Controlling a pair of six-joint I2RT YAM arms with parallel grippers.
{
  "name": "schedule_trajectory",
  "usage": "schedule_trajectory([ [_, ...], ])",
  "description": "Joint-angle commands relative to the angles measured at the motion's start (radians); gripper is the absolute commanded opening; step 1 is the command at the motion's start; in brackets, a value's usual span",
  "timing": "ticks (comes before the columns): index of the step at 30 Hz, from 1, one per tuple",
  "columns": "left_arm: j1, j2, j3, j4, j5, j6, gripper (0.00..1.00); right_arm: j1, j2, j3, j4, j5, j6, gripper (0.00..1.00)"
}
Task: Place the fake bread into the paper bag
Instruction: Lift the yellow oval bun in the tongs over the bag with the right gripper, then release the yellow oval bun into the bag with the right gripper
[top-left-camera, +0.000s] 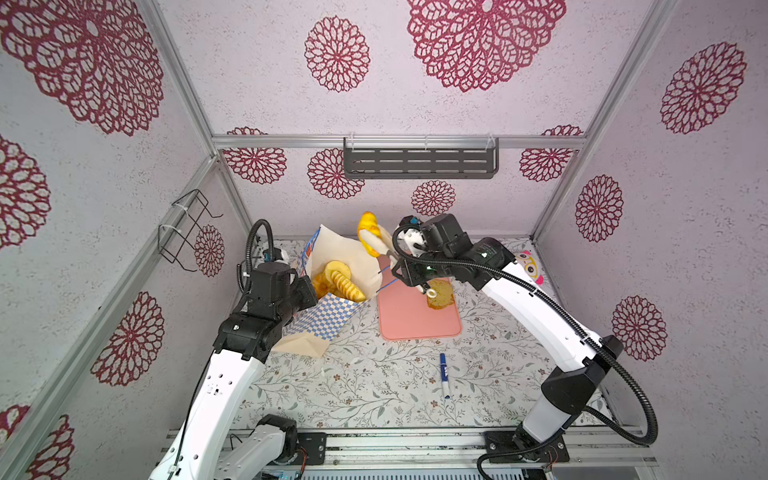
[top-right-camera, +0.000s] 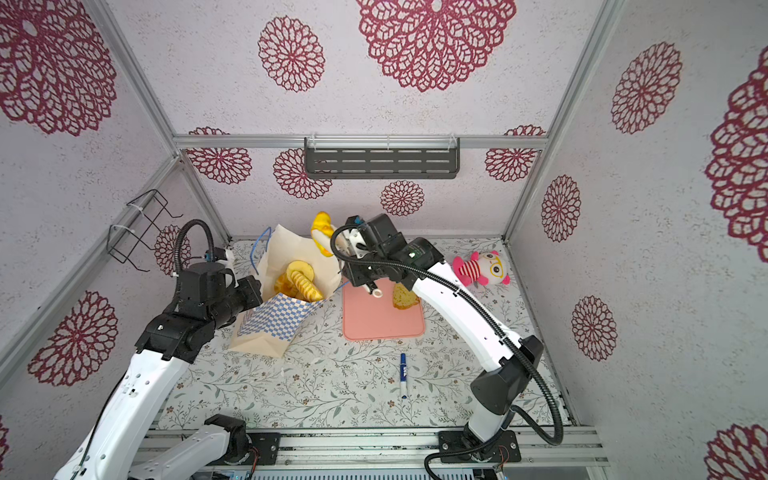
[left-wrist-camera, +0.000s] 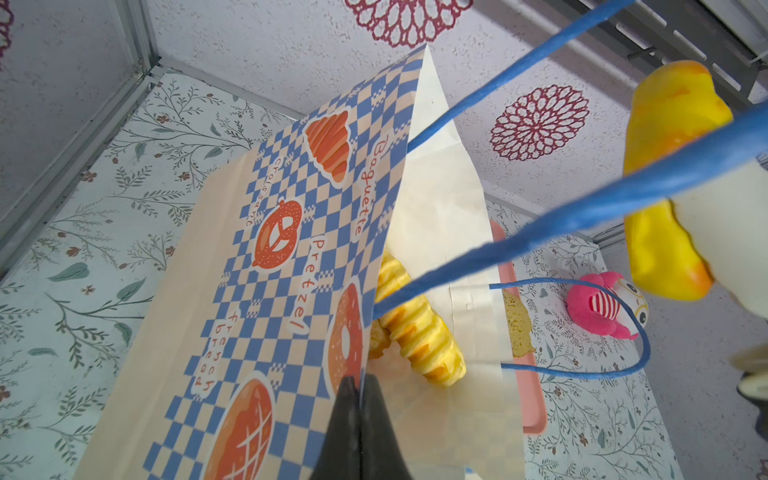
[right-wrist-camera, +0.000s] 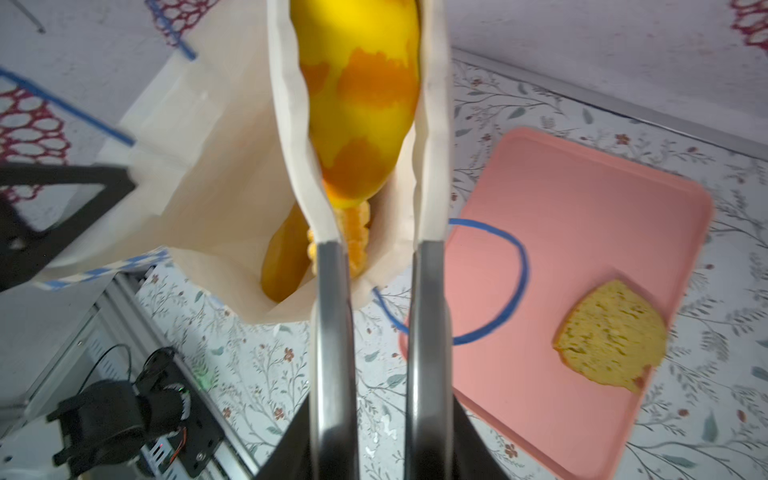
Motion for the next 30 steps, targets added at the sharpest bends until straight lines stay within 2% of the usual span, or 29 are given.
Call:
schedule_trajectory([
  [1,0.012,-0.004,0.012,-0.021,-0.011,-0.015,0.0,0.016,0.006,0.048,0.024,-0.008,-0.008,0.38],
  [9,0.011,-0.004,0.021,-0.022,-0.009,-0.016,0.0,0.093,0.079,0.037,0.032,0.024,0.001,0.43],
  [17,0.011,0.0,0.029,-0.023,-0.005,-0.012,0.0,0.102,0.107,0.054,0.033,0.024,0.011,0.57],
  [24,0.012,0.002,0.024,-0.023,-0.002,-0.012,0.0,0.102,0.094,0.05,0.034,0.052,0.018,0.57],
  [30,0.012,0.004,0.025,-0.021,-0.001,-0.01,0.0,0.101,0.031,0.055,0.032,0.139,0.014,0.57],
])
